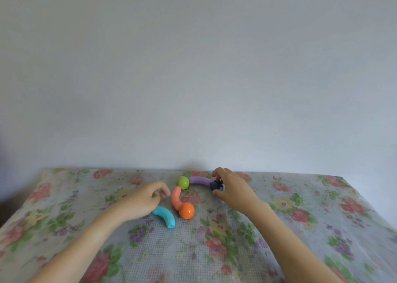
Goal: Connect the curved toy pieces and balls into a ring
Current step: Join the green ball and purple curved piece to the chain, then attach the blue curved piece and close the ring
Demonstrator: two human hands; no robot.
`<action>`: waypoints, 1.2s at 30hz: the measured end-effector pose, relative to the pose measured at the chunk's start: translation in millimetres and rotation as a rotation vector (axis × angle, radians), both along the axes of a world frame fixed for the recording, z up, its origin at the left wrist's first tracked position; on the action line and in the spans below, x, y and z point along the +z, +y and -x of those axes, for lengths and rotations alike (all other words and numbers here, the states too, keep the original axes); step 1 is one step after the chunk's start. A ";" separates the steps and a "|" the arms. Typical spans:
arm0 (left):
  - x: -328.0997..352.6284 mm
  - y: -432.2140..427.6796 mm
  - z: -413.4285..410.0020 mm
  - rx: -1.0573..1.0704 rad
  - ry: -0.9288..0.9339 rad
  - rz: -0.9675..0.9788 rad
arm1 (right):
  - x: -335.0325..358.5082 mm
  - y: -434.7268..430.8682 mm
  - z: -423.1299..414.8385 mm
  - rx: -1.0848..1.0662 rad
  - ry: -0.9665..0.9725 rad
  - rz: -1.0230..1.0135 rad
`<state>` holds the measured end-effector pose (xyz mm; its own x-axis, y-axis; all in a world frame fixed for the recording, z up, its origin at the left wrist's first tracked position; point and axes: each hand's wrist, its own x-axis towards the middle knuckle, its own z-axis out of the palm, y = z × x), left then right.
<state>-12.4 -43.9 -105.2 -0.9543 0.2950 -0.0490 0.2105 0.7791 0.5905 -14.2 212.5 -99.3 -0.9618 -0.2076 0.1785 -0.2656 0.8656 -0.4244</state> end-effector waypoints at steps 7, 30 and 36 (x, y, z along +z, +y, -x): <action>-4.7 -23.7 -16.2 -0.156 -0.041 -0.092 | -4.7 -0.6 2.4 -0.015 0.118 0.023; -10.4 13.5 -36.1 -0.057 0.220 -0.493 | 55.5 -27.0 -32.1 0.455 0.059 0.311; -30.8 32.4 -32.6 -0.142 0.432 -0.061 | 44.4 -4.6 -17.9 0.294 0.026 -0.055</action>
<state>20.2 -11.5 -136.0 -0.8331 0.4147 0.3660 0.5500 0.6912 0.4687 3.7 207.8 -54.9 -0.8545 -0.4862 0.1830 -0.5181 0.7717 -0.3689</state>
